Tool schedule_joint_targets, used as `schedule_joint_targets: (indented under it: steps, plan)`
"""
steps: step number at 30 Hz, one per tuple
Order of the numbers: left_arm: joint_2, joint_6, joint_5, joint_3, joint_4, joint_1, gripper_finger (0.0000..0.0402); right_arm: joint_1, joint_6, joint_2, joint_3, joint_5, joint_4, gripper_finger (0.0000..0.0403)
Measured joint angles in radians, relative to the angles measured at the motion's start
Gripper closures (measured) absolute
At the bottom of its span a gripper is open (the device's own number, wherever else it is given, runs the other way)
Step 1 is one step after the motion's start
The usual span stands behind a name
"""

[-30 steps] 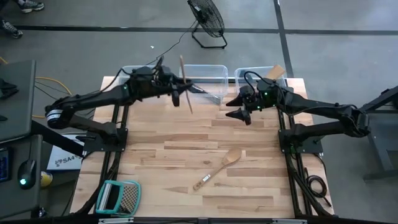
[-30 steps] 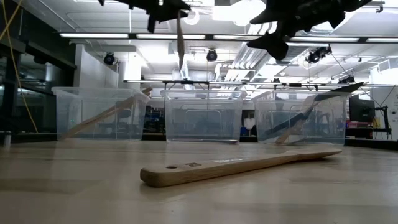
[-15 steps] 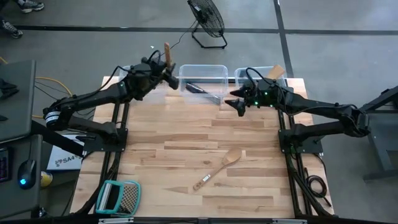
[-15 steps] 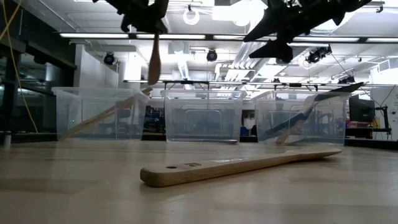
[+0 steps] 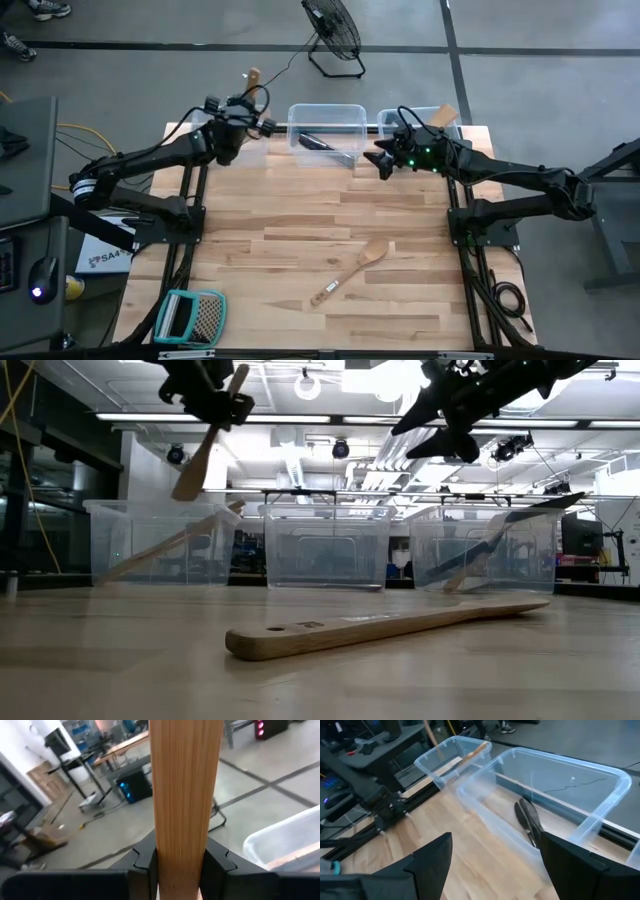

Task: Pick & Place Kitchen Items
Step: Put the brown wooden spoon into the left transparent bin

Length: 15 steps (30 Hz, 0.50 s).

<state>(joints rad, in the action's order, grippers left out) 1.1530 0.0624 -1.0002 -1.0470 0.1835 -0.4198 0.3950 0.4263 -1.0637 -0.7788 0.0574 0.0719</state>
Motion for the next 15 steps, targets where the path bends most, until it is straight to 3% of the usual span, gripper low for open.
schedule_joint_targets:
  steps: [9,15]
  plan:
    - [0.045,-0.203,-0.066,0.0,0.237,0.0,0.0313,0.0,0.0,0.0,0.0,0.042,0.0,0.0115]
    - [0.104,-0.227,-0.137,0.0,0.301,0.0,0.0313,0.0,0.0,0.0,0.0,0.045,0.0,0.0115]
